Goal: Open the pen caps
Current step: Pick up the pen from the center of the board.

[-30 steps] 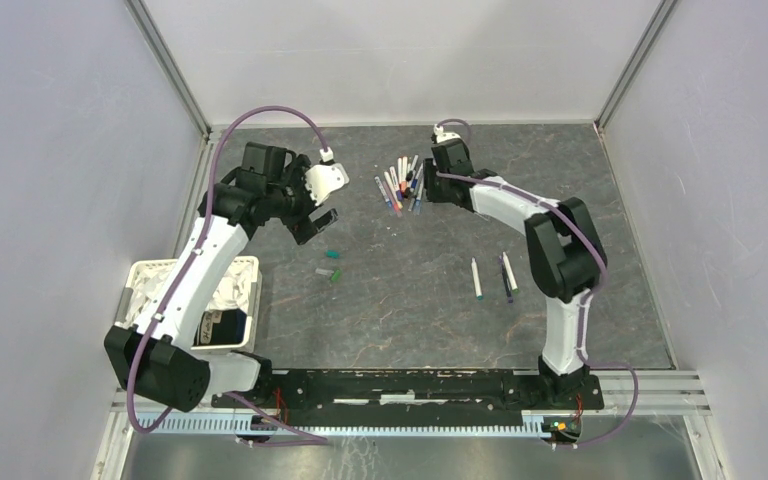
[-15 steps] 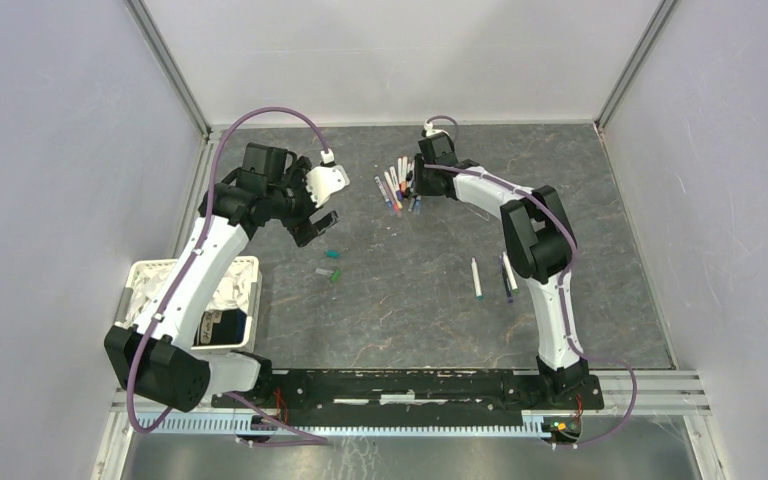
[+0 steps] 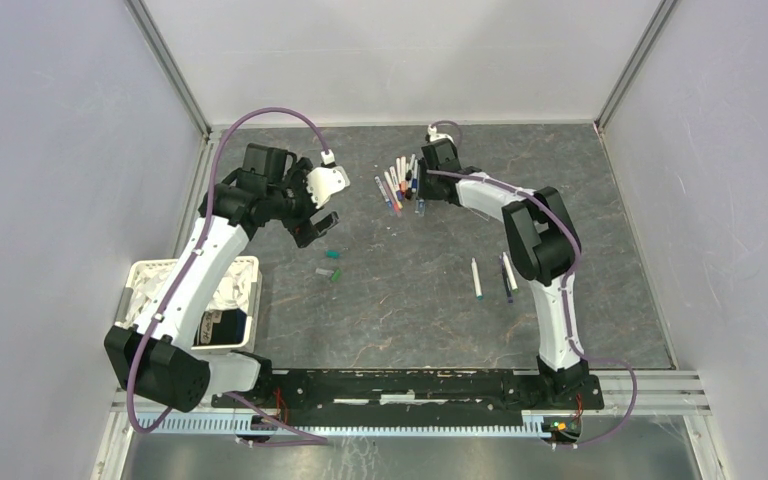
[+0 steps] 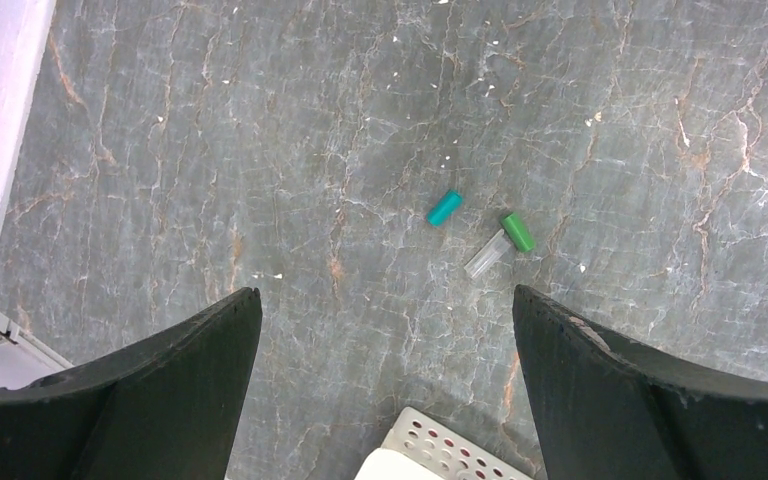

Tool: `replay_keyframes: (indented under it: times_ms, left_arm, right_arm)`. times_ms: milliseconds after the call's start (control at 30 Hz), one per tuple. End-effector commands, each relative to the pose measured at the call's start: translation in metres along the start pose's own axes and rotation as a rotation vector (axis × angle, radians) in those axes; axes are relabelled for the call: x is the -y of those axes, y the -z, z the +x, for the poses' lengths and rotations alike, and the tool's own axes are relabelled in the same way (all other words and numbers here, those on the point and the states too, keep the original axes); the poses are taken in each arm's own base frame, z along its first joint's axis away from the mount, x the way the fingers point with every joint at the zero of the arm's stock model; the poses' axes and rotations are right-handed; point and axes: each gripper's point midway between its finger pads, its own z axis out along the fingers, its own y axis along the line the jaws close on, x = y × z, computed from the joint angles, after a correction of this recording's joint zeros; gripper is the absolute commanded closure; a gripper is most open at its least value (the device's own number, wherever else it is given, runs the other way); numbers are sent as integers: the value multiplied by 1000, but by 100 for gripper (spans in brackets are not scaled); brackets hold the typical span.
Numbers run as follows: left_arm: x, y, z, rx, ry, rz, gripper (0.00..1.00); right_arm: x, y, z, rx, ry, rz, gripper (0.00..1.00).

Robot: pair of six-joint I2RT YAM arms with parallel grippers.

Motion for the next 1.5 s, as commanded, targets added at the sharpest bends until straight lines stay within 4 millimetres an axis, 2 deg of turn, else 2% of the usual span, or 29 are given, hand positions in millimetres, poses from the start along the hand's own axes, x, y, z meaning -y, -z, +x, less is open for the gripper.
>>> replay_keyframes:
  times_ms: [0,167,233,267,400,533,600,767,1000,1200,1267,1333,1433,1467]
  left_arm:
    - [6,4,-4,30,28,12,0]
    - [9,2,-5,35,29,29,0]
    - [9,2,-6,36,32,36,0]
    - [10,2,-6,36,33,41,0]
    - [10,3,-7,34,36,44,0]
    - [10,6,-7,33,33,39,0]
    - [11,7,-7,34,28,40,0]
    - [12,9,-4,23,23,41,0]
    - [12,10,-1,13,16,37,0]
    - [14,10,-4,22,23,48,0]
    - [14,11,-6,30,34,50,0]
    - [14,11,-9,36,47,52,0]
    - [14,14,-17,69,81,47,0]
    - [14,14,-20,83,97,49,0]
  right_arm:
    - [13,21,28,-49,28,4,76]
    - [17,48,70,-75,18,-68,73]
    - [13,56,73,-76,24,-91,66]
    - [13,58,73,-78,22,-95,66]
    - [10,65,52,-43,23,-84,67]
    - [17,60,25,-38,62,14,70]
    - [22,55,21,-48,86,57,71]
    - [30,42,30,-109,131,105,71]
    - [37,34,51,-155,144,115,71]
    - [43,27,60,-182,155,134,72]
    - [41,26,59,-183,153,132,77]
    - [38,30,51,-167,139,128,86]
    - [28,51,25,-80,95,94,99]
    - [23,61,14,-39,66,73,100]
